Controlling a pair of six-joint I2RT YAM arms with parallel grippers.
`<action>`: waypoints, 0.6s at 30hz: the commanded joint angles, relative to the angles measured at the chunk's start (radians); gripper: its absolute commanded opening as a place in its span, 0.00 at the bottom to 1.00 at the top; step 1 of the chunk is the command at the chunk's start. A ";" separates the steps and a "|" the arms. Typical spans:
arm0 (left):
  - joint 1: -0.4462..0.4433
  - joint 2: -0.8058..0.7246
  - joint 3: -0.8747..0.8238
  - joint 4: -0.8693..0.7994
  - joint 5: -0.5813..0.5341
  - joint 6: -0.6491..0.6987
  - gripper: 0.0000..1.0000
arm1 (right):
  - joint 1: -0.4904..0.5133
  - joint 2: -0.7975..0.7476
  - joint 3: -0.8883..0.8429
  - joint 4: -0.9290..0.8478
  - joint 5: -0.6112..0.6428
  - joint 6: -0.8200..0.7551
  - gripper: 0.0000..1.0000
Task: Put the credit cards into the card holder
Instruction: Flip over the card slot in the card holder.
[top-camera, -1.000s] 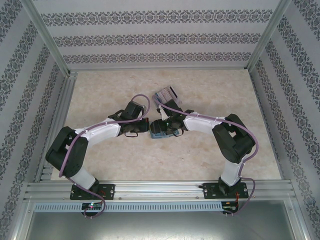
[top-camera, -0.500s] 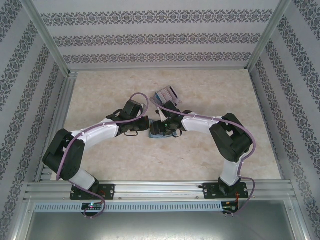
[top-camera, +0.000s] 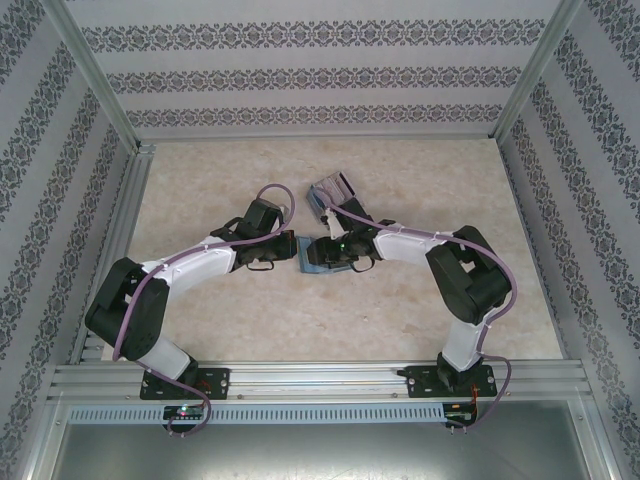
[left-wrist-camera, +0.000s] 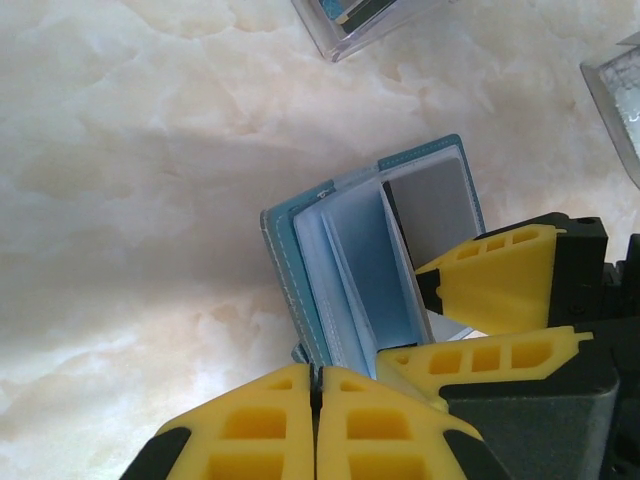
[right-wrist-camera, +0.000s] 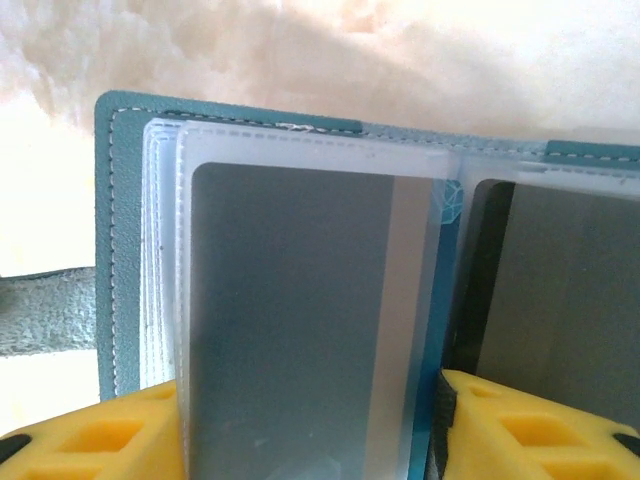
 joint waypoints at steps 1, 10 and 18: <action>0.018 -0.023 -0.013 0.027 0.009 -0.007 0.00 | -0.024 -0.036 -0.037 0.080 -0.095 0.041 0.58; 0.033 -0.021 -0.035 0.038 0.009 -0.010 0.00 | -0.072 -0.033 -0.082 0.160 -0.188 0.082 0.63; 0.039 -0.018 -0.036 0.039 0.012 -0.009 0.00 | -0.099 -0.036 -0.096 0.157 -0.188 0.089 0.66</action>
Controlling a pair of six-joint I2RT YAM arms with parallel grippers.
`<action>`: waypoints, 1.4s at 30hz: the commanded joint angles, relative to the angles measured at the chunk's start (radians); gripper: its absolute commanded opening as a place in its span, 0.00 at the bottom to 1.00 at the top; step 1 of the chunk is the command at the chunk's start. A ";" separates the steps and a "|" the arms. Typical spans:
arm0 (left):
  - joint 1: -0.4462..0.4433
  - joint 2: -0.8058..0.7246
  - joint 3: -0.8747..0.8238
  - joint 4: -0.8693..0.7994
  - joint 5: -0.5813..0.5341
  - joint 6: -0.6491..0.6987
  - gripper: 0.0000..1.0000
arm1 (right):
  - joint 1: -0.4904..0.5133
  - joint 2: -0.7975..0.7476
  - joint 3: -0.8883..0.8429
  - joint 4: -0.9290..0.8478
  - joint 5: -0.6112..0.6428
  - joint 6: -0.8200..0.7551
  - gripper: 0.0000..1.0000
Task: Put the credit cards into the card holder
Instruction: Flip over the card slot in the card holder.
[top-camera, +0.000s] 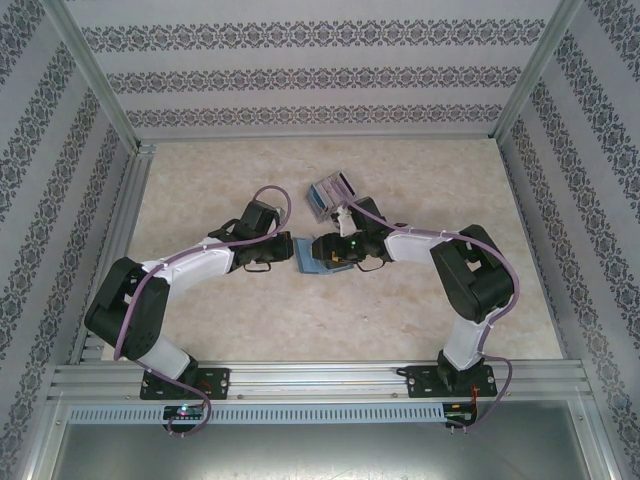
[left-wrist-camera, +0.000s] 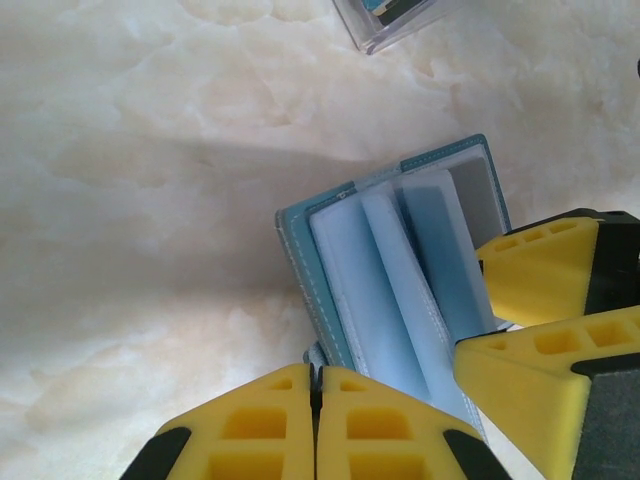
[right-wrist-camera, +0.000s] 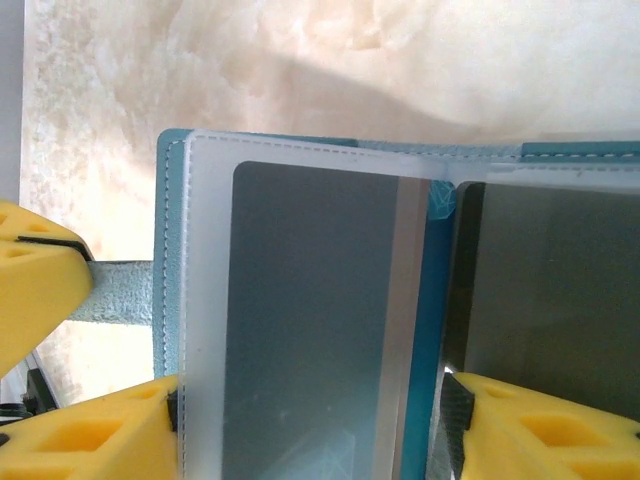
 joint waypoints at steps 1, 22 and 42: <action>0.015 -0.019 -0.009 0.023 0.008 -0.009 0.00 | -0.019 -0.024 -0.013 0.009 -0.015 0.007 0.66; 0.028 -0.012 -0.011 0.035 0.021 -0.010 0.00 | -0.031 -0.081 0.031 -0.179 0.135 -0.094 0.65; 0.030 -0.013 -0.015 0.038 0.027 -0.016 0.00 | 0.089 -0.044 0.208 -0.419 0.439 -0.220 0.65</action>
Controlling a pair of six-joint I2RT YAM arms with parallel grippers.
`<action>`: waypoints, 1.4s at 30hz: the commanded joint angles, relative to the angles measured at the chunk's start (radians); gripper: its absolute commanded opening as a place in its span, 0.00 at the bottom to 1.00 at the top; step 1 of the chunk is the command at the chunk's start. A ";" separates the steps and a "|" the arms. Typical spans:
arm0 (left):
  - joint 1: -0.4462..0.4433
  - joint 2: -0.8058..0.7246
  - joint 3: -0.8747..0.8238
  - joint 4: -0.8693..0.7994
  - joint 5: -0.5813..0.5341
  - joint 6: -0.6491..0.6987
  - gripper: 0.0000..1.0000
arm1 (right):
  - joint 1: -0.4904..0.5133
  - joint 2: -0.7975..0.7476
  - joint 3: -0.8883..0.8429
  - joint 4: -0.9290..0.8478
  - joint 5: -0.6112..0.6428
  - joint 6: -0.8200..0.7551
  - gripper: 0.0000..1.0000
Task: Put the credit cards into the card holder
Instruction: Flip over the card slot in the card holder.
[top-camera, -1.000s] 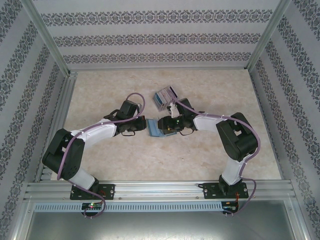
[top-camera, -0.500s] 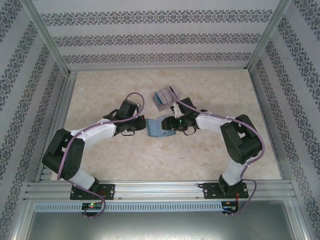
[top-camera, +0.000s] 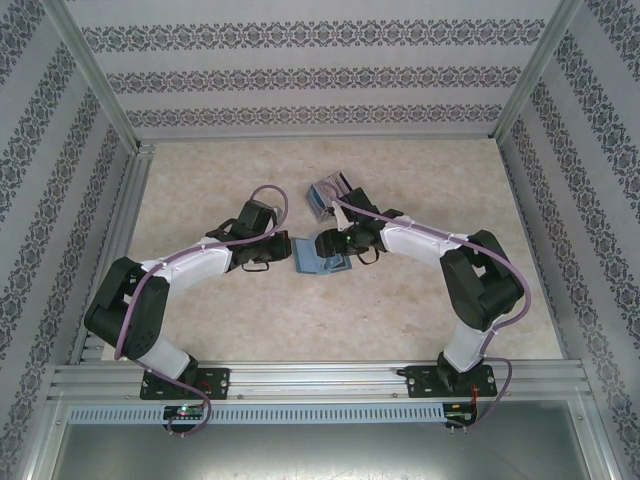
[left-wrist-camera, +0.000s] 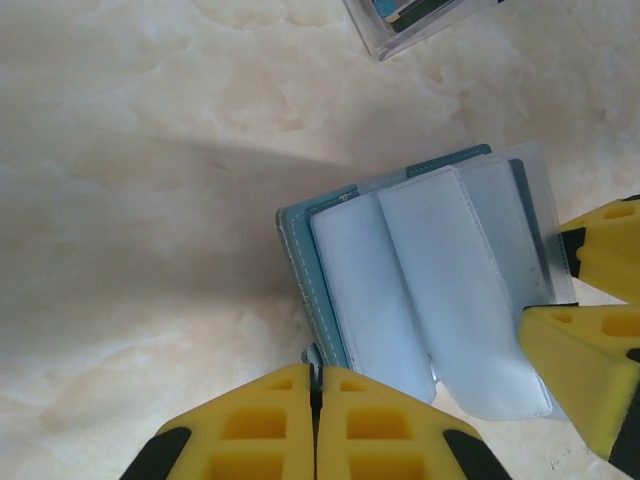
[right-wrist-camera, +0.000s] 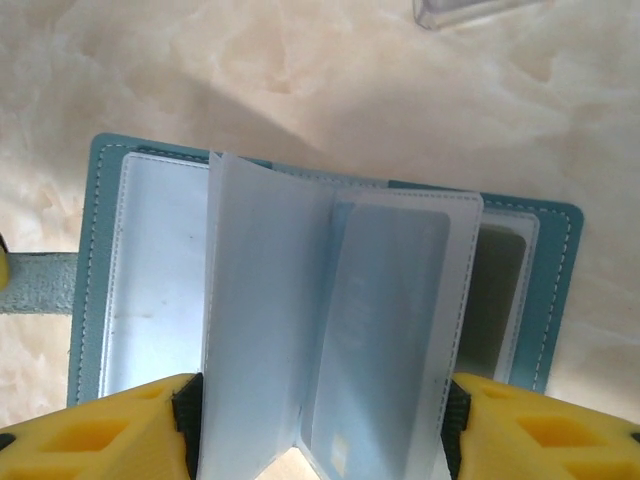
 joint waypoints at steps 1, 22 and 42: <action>0.010 -0.012 -0.008 0.030 0.009 -0.016 0.00 | 0.020 0.007 0.042 -0.082 0.125 -0.049 0.65; 0.017 -0.010 -0.025 0.035 -0.003 -0.013 0.00 | 0.099 0.122 0.118 0.044 -0.166 0.037 0.65; 0.052 -0.049 -0.032 -0.052 -0.037 0.022 0.62 | -0.232 0.093 0.322 -0.123 -0.007 -0.092 0.67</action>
